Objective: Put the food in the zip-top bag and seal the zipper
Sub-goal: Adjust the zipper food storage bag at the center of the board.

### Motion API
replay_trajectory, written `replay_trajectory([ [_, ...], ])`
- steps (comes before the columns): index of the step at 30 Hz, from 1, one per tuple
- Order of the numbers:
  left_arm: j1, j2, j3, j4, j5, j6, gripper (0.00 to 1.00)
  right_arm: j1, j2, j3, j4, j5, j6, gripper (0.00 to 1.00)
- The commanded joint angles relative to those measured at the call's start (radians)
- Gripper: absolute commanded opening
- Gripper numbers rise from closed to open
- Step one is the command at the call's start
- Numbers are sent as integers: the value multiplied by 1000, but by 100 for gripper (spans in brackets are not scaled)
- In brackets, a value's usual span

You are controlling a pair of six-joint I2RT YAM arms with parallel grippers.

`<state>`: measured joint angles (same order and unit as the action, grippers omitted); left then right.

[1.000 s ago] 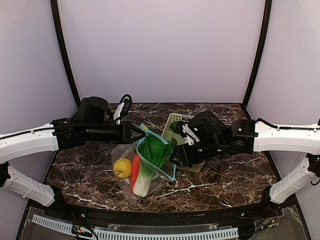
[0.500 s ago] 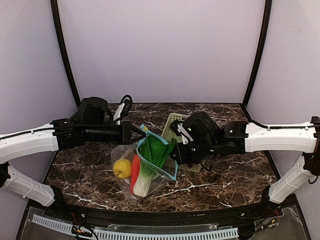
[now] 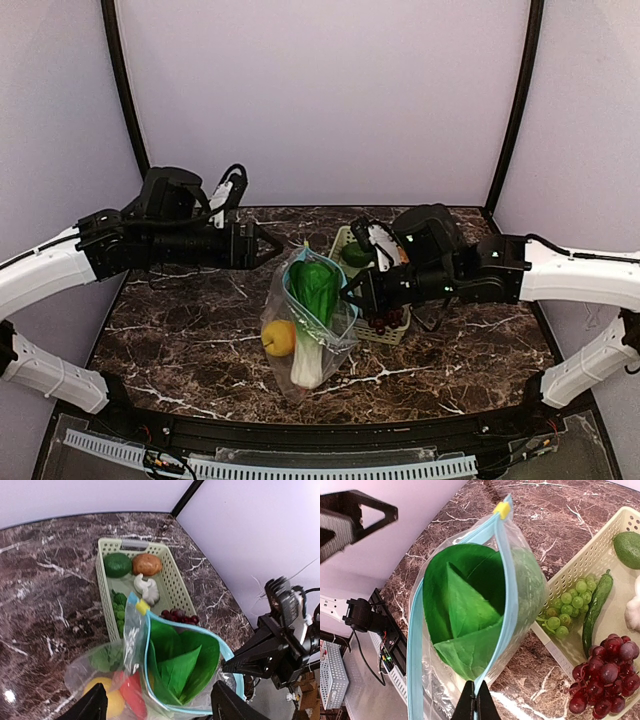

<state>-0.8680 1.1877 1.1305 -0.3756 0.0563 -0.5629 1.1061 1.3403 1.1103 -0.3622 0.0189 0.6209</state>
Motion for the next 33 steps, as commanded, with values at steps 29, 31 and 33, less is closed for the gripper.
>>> replay_trajectory([
  [29,-160,405,264,-175,-34,-1,26,18,19,44,62,-1,-39,0],
  [31,-161,419,263,-186,-42,-3,26,18,16,42,63,0,-39,0],
  [33,-161,433,267,-210,-61,-4,25,18,11,40,64,0,-40,0],
])
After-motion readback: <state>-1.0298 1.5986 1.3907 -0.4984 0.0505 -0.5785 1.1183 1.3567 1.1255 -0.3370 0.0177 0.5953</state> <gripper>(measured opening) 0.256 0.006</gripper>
